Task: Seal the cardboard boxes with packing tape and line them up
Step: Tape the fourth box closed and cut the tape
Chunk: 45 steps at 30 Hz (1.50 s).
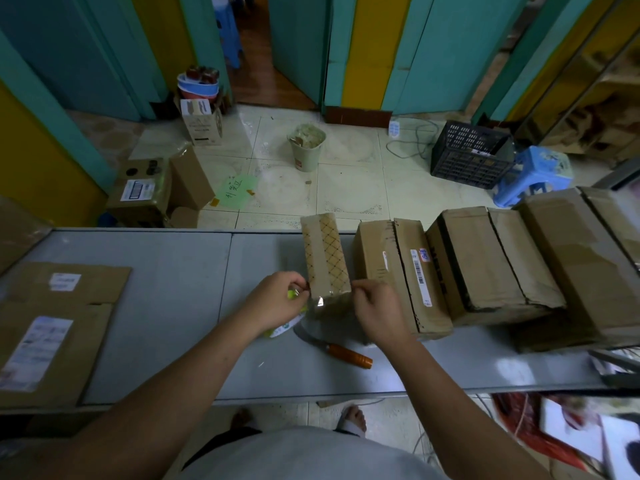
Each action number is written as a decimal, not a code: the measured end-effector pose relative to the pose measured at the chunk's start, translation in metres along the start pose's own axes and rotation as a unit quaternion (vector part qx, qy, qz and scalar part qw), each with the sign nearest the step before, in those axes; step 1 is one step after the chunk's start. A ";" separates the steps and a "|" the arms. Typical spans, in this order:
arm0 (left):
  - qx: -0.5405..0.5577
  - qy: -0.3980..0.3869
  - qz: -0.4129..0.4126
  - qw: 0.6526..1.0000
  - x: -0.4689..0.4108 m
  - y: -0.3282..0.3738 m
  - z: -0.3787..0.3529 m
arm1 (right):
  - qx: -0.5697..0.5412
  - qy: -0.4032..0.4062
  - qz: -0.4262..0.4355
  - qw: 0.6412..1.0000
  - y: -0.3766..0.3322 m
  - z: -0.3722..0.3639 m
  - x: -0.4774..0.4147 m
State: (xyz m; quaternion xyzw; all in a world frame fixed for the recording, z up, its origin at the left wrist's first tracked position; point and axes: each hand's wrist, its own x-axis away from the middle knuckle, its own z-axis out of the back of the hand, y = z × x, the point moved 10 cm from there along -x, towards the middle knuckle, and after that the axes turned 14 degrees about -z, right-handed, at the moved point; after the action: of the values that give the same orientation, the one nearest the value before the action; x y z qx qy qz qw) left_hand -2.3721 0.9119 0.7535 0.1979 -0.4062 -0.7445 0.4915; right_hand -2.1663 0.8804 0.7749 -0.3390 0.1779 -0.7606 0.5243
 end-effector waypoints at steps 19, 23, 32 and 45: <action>0.074 0.006 0.088 0.993 -0.011 -0.014 -0.042 | -0.114 0.013 -0.058 0.992 0.014 0.019 -0.033; 0.066 0.023 0.075 0.995 -0.007 -0.003 -0.040 | -0.126 0.013 -0.059 0.990 0.017 0.023 -0.038; 0.118 0.070 -0.005 0.990 0.000 0.013 -0.021 | -0.181 0.002 -0.056 0.982 0.010 0.011 -0.041; 0.132 0.072 0.013 0.988 0.004 -0.010 -0.010 | -0.130 -0.038 -0.060 0.989 -0.015 -0.006 -0.024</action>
State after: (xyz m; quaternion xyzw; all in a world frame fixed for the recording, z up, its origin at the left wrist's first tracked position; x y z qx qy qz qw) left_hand -2.3726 0.9059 0.7398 0.3089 -0.4674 -0.6613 0.4988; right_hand -2.1753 0.9082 0.7721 -0.4426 0.2343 -0.7479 0.4357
